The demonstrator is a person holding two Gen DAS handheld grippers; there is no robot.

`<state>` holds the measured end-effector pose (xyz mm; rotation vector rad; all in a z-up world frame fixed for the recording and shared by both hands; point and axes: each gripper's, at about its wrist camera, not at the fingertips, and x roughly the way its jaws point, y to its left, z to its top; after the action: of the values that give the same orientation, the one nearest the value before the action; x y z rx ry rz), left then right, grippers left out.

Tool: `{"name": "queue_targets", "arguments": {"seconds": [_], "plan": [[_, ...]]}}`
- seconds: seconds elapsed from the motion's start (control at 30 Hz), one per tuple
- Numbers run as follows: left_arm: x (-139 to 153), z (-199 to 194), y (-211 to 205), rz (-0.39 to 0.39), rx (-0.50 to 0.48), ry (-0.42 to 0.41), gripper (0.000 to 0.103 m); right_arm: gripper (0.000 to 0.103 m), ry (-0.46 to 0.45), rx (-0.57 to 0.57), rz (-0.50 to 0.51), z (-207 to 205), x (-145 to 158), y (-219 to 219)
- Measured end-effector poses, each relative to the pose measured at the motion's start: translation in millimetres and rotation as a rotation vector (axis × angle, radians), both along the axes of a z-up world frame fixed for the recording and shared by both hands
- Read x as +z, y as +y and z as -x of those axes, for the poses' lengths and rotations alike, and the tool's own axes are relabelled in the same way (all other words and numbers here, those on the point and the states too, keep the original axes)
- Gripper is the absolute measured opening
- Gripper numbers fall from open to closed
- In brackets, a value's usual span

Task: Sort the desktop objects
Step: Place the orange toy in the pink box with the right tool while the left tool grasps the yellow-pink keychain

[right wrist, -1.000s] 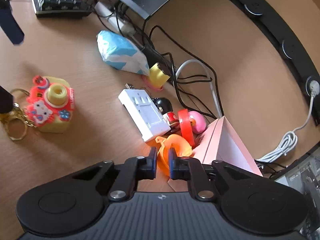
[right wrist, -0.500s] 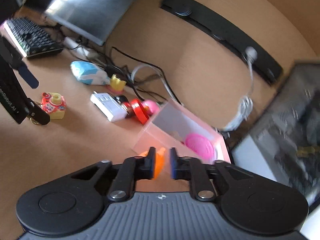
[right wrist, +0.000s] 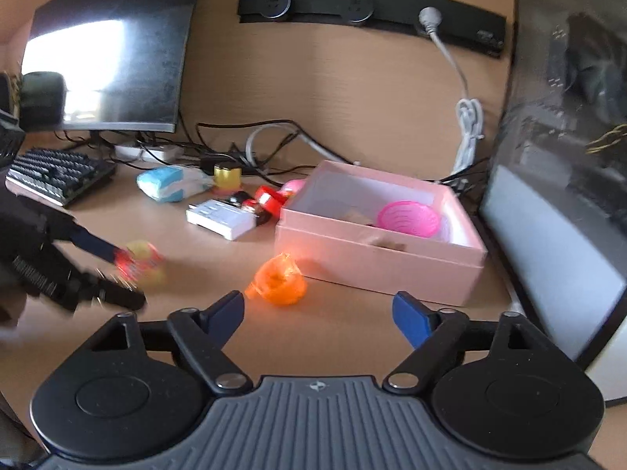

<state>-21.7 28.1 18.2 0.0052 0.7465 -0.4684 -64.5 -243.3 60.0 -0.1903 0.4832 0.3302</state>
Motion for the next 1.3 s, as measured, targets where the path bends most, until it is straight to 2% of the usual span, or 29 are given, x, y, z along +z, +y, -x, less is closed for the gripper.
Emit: {"name": "queue_targets", "arguments": {"seconds": [0.07, 0.13, 0.3, 0.33, 0.37, 0.43, 0.57, 0.7, 0.77, 0.8, 0.83, 0.87, 0.97, 1.2, 1.3], "plan": [[3.3, 7.0, -4.4, -0.040, -0.005, -0.032, 0.100, 0.084, 0.027, 0.026, -0.020, -10.3, -0.8, 7.7], [4.9, 10.0, -6.1, -0.095, 0.034, -0.053, 0.101, 0.084, 0.068, 0.042, -0.038, -26.7, -4.0, 15.4], [6.1, 6.6, -4.5, -0.168, 0.127, -0.053, 0.100, 0.084, 0.163, 0.010, -0.026, -76.5, -23.1, 32.7], [5.2, 4.5, -5.6, -0.181, 0.143, -0.046, 0.100, 0.082, 0.169, 0.000, -0.020, -82.1, -26.1, 34.3], [4.6, 2.4, -5.9, -0.188, 0.149, -0.039, 0.100, 0.073, 0.170, -0.014, -0.016, -86.3, -28.6, 35.5], [0.6, -3.0, -9.5, -0.203, 0.148, -0.022, 0.101, 0.059, 0.198, 0.001, -0.019, -87.6, -30.1, 34.3], [-5.6, -10.4, -26.0, -0.218, 0.112, -0.013, 0.101, 0.059, 0.185, 0.011, 0.004, -72.1, -25.3, 29.9], [-10.8, -16.3, -38.3, -0.240, 0.128, -0.013, 0.100, 0.059, 0.164, 0.011, 0.000, -51.1, -7.9, 15.3], [-9.6, -15.0, -40.7, -0.229, 0.128, -0.017, 0.087, 0.059, 0.145, 0.011, 0.001, -38.3, 2.2, 6.7], [-7.7, -12.4, -41.5, -0.225, 0.125, -0.023, 0.071, 0.059, 0.134, 0.008, 0.002, -31.5, 7.9, 2.1], [-5.2, -9.4, -42.5, -0.227, 0.124, -0.027, 0.064, 0.059, 0.124, 0.005, 0.001, -25.1, 13.5, -2.7], [-1.6, -5.4, -43.2, -0.228, 0.124, -0.039, 0.064, 0.059, 0.111, 0.000, -0.004, -18.1, 19.5, -8.6], [20.2, 8.8, -44.1, -0.226, 0.123, -0.110, 0.062, 0.059, 0.052, -0.023, -0.022, 0.7, 42.6, -26.1], [130.2, 27.2, -45.8, -0.133, 0.165, -0.378, 0.062, 0.059, -0.121, -0.063, -0.105, 28.3, 105.7, -61.0], [159.1, 18.1, -52.7, -0.081, 0.170, -0.427, 0.062, 0.059, -0.157, -0.071, -0.140, 33.3, 119.9, -71.0]]}}
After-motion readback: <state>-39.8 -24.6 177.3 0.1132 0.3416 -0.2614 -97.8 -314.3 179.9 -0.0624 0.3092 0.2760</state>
